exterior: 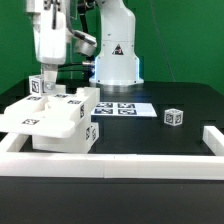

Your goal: Assemble chair

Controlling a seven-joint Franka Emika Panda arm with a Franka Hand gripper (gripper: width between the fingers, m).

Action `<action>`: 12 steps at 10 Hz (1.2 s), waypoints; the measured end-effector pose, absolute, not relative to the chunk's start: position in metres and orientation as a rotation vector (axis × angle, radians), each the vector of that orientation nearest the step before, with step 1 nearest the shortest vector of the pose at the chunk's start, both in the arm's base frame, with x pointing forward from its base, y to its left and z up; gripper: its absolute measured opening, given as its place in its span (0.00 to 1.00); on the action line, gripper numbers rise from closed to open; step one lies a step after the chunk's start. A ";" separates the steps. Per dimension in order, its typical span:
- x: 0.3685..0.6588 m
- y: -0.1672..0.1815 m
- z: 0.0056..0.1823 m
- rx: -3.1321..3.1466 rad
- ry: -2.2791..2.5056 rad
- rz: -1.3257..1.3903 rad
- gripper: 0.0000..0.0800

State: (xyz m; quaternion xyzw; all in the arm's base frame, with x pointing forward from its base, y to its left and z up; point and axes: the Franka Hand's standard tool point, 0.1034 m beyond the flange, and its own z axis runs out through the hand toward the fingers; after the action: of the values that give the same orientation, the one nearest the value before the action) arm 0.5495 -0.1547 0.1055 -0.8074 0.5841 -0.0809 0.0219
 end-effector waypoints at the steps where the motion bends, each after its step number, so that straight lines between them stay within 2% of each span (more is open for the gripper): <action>1: 0.550 -0.155 0.105 -2.556 1.743 -0.254 0.81; 8: 0.549 -0.160 0.106 -2.967 1.085 -0.262 0.81; 10: 0.549 -0.160 0.106 -2.964 1.091 -0.262 0.48; 11: 0.549 -0.160 0.106 -2.964 1.091 -0.262 0.48; 12: 0.549 -0.160 0.106 -2.964 1.091 -0.262 0.34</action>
Offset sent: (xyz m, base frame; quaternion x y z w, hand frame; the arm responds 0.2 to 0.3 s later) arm 0.0008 -0.0023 0.0004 -0.0039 0.0070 -0.1414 0.9899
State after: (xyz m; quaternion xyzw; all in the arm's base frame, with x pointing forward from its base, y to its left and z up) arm 0.5489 -0.1602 0.1060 -0.9352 0.3442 -0.0826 -0.0140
